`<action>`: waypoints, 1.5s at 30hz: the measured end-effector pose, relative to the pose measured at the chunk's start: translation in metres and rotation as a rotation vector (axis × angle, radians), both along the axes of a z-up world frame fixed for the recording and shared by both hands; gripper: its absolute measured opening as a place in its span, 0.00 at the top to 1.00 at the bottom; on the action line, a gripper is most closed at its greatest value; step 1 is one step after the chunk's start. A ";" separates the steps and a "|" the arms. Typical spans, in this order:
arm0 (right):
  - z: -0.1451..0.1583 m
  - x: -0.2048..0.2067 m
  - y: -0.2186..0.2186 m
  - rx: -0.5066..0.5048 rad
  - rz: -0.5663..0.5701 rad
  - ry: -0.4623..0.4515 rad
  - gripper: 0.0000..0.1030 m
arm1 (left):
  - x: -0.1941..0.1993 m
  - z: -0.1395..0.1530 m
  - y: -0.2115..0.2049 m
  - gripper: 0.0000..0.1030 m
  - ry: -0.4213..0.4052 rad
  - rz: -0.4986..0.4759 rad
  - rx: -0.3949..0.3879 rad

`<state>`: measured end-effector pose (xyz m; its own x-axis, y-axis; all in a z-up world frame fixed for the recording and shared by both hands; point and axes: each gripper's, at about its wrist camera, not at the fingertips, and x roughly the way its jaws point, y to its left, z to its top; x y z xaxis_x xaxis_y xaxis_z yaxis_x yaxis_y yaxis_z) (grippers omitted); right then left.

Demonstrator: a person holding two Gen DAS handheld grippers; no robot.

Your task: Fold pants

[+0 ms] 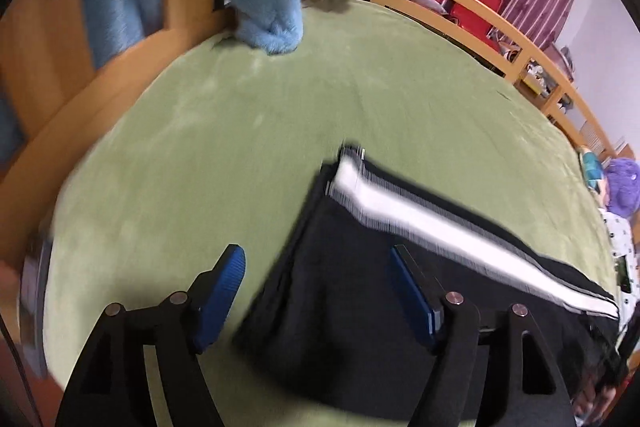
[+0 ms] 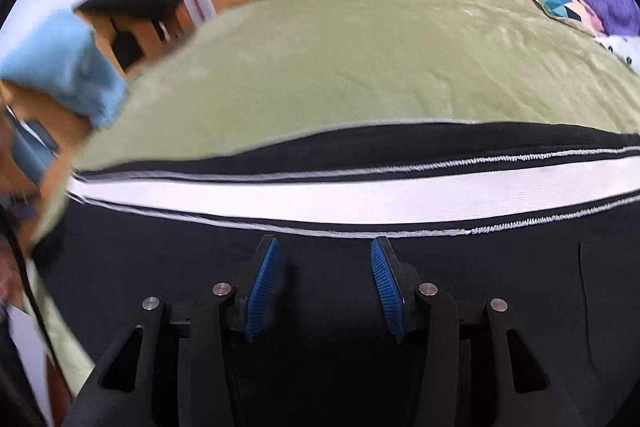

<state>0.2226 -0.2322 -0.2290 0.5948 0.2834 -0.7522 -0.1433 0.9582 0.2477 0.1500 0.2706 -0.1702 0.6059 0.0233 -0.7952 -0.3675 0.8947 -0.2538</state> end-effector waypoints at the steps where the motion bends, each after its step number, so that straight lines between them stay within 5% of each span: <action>1: 0.004 -0.005 0.002 -0.002 0.003 -0.009 0.53 | -0.015 -0.004 0.000 0.30 -0.010 0.009 -0.025; 5: 0.010 -0.026 0.007 -0.025 0.012 -0.018 0.53 | -0.051 -0.030 -0.009 0.30 -0.008 0.028 -0.111; 8: 0.009 -0.037 0.003 -0.022 0.006 -0.002 0.53 | -0.048 -0.052 -0.004 0.30 0.031 0.074 -0.140; 14: 0.005 -0.065 -0.008 -0.013 -0.046 0.042 0.53 | -0.024 -0.080 0.013 0.32 -0.021 0.182 -0.186; 19: 0.008 -0.086 -0.017 -0.033 -0.082 0.039 0.53 | -0.018 -0.083 0.022 0.70 -0.061 0.215 -0.215; 21: 0.009 -0.090 -0.025 -0.029 -0.105 0.038 0.53 | -0.021 -0.079 0.026 0.75 -0.086 0.205 -0.247; 23: 0.011 -0.093 -0.035 -0.015 -0.127 0.034 0.53 | -0.024 -0.056 0.019 0.76 -0.122 0.163 -0.176; 26: 0.019 -0.098 -0.050 0.002 -0.149 0.000 0.53 | -0.022 -0.009 -0.011 0.77 -0.170 0.113 0.005; 30: 0.025 -0.104 -0.068 0.035 -0.172 -0.039 0.53 | -0.015 0.071 -0.087 0.77 -0.311 -0.090 0.189; 36: 0.033 -0.121 -0.098 0.080 -0.219 -0.091 0.53 | 0.005 0.138 -0.232 0.77 -0.389 -0.393 0.216; 41: 0.034 -0.144 -0.129 0.096 -0.271 -0.101 0.53 | 0.014 0.125 -0.349 0.77 -0.358 -0.576 0.168; 45: 0.032 -0.159 -0.152 0.083 -0.319 -0.097 0.53 | 0.016 0.074 -0.425 0.71 -0.219 -0.728 0.106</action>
<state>0.0641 -0.3846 -0.1972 0.7310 0.1295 -0.6700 0.1337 0.9356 0.3267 0.1658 -0.1542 -0.0967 0.6415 -0.3723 -0.6707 0.3724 0.9155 -0.1521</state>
